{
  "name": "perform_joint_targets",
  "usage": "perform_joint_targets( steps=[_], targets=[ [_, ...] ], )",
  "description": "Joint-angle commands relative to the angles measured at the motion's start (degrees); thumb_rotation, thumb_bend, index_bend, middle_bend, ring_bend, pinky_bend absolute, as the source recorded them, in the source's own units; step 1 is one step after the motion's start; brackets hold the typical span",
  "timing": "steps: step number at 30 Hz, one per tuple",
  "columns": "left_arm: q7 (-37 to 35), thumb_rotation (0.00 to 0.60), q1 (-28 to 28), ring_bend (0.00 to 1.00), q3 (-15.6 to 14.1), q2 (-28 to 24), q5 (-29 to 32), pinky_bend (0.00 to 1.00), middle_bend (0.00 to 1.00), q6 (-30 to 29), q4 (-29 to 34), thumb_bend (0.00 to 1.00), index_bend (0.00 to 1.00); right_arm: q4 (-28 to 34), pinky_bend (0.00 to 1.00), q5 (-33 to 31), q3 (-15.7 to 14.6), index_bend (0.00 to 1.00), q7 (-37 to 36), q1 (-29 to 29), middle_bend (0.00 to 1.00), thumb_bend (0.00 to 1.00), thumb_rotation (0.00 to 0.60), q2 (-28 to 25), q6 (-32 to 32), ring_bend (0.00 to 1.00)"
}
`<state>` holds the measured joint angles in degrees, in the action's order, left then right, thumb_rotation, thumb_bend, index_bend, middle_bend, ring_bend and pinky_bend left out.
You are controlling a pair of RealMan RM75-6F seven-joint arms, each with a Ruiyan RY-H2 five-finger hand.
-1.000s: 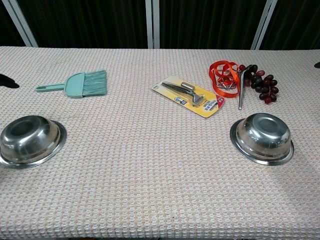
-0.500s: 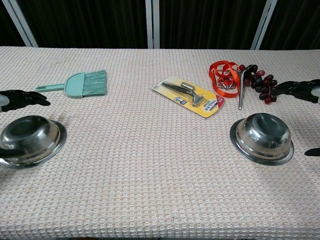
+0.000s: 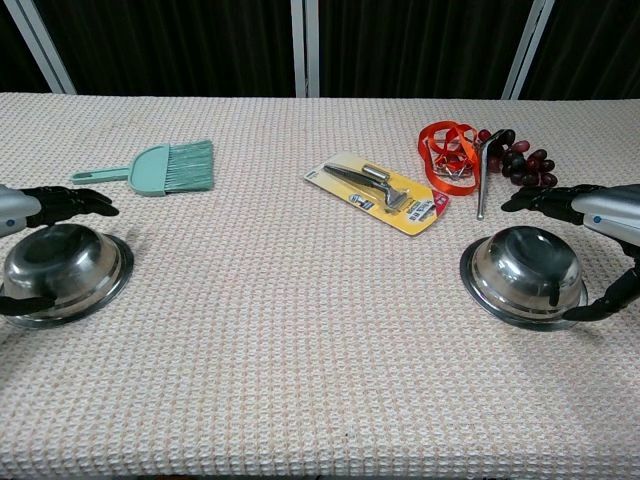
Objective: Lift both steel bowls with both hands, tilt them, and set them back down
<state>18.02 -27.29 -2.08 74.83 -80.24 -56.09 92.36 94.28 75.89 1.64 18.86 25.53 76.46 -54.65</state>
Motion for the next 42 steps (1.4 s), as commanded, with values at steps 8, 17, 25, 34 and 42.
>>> perform_joint_targets(
  steps=[8,17,25,34,42],
  targets=[
    [3.07,0.599,-2.02,0.00,0.37,-0.06,4.19,0.21,0.00,4.09,-0.27,0.27,0.06,-0.51,0.08,-1.49,-0.18,0.00,0.68,1.54,0.02,0.26,0.600,0.80,1.54,0.00],
    [6.61,0.600,-3.41,0.14,0.41,-0.86,9.79,0.44,0.13,6.46,1.15,0.28,0.14,-1.52,0.25,-0.95,-0.56,0.17,0.10,2.31,0.21,0.30,0.600,1.41,1.46,0.11],
    [6.82,0.600,-2.75,0.35,0.70,-0.09,9.01,0.61,0.42,2.83,0.86,0.31,0.42,-3.61,0.45,2.31,-0.84,0.53,-1.11,1.61,0.43,0.33,0.600,2.90,-2.28,0.36],
    [-0.98,0.600,0.82,0.42,2.85,-4.42,0.75,0.65,0.49,-9.40,6.71,0.31,0.53,-1.39,0.47,8.42,-0.90,0.61,-6.30,-1.28,0.49,0.36,0.600,0.34,-11.15,0.41],
    [-32.58,0.600,5.81,0.45,7.64,-3.66,-11.31,0.67,0.52,-28.94,7.48,0.31,0.56,1.30,0.51,16.01,3.31,0.66,-24.00,-4.86,0.52,0.38,0.600,-1.28,-26.87,0.44]
  ],
)
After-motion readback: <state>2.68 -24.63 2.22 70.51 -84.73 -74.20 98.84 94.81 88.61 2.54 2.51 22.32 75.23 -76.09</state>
